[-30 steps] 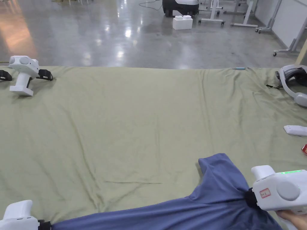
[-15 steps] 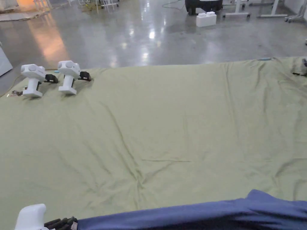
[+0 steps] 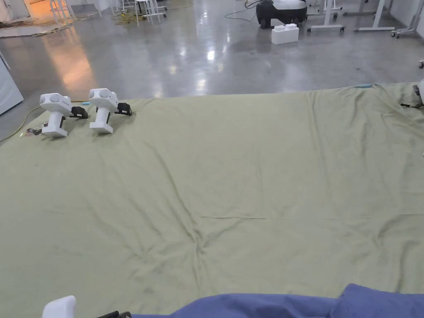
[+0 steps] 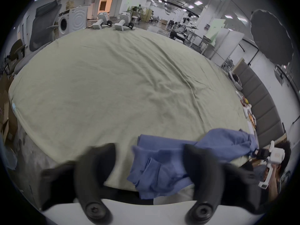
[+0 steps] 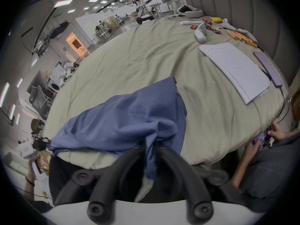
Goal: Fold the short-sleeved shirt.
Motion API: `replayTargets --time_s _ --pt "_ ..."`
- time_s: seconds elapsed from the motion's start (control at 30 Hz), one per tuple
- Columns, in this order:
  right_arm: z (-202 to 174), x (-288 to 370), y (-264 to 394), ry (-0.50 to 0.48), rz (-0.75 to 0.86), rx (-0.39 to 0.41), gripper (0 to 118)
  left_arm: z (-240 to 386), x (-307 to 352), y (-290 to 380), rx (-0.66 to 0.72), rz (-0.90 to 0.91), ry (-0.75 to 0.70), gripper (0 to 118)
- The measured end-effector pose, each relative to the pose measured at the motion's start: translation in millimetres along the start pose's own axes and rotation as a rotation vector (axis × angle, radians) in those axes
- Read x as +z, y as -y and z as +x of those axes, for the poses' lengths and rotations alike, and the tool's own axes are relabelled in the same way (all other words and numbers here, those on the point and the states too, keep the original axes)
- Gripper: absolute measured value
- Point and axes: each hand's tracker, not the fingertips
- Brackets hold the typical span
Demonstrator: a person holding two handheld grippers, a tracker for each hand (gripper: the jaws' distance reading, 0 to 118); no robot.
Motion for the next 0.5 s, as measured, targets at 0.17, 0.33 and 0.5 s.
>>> replayTargets --time_s 0.17,0.33,0.5 --pt "-13.1 22.0 3.0 0.09 0.062 0.075 52 26.7 69.8 0.3 -0.069 0.195 -0.013 100" --pt "-42.1 92.6 12.2 0.091 0.369 0.168 58 84.1 172.0 25.7 -0.217 0.484 0.045 102" --pt "-73.3 150.6 27.4 0.073 0.738 0.235 107 136.5 243.1 51.1 -0.306 0.716 0.075 104"
